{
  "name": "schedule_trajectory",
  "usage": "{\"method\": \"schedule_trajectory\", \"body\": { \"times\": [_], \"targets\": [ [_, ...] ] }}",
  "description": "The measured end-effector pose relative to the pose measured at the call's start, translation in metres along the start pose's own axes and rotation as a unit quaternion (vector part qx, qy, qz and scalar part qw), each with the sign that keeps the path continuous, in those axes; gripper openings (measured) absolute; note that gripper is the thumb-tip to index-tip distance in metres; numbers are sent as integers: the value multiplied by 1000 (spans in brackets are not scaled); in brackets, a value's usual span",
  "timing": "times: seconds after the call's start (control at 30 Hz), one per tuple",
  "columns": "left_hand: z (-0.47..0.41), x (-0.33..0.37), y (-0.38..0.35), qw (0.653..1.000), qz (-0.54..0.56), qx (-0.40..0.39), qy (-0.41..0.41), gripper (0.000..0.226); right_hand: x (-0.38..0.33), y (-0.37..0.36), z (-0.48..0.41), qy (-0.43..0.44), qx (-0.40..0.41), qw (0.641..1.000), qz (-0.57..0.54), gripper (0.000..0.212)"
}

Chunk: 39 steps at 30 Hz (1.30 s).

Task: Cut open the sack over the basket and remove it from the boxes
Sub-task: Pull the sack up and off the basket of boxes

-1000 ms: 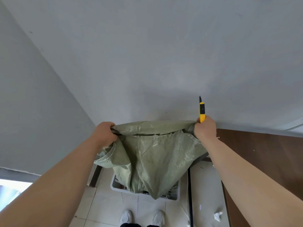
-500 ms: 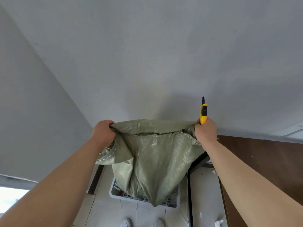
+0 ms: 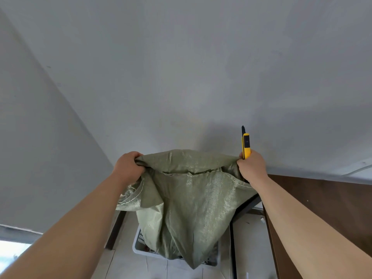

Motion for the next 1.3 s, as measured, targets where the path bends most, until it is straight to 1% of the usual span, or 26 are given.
{"method": "schedule_trajectory", "body": {
  "times": [0.03,0.07,0.17,0.3,0.47,0.53,0.6,0.67,0.8,0.83,0.9,1.03,1.17,1.3],
  "targets": [
    [0,0,0,1000,12,-10,3,14,1,-1,0,-3,-15,1000,-4,13],
    [1,0,-1,999,30,-22,10,16,2,-3,0,-6,-28,1000,-12,14],
    [2,-7,-4,994,92,-35,39,35,6,-6,3,-15,-54,998,-31,22],
    [1,-7,2,998,64,11,21,38,7,-7,9,-15,-90,995,-30,23],
    [-2,-7,6,998,43,25,35,36,-2,-3,18,-1,-162,985,-51,42],
    [-5,-5,10,998,43,45,33,35,-9,0,21,9,-177,982,-70,45],
    [-6,-1,15,995,55,75,28,35,-14,5,21,18,-164,980,-110,43],
    [-6,2,16,994,66,87,25,35,-14,10,18,14,-124,983,-135,38],
    [-3,7,0,1000,8,18,15,38,-2,7,14,-2,-79,995,-64,30],
    [-3,8,-1,1000,3,14,12,37,0,7,13,-5,-71,995,-63,29],
    [-4,11,2,999,10,30,2,35,-1,10,11,-3,-49,996,-74,29],
    [-3,15,12,996,39,81,-18,34,-14,21,8,37,4,995,-95,30],
    [-2,8,9,997,42,62,-8,37,-19,16,5,53,-10,997,-47,29],
    [-2,14,20,993,65,99,-21,36,-26,22,3,65,28,994,-80,27]
  ]
}}
Point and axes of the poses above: each hand's wrist, its own z-axis away from the middle knuckle, its own y-axis out of the back of the hand, x = y × z, the point moved 8 cm from there along -z, towards the middle knuckle, and after that the axes turned 1 degree about -x, right-handed, at the moved point
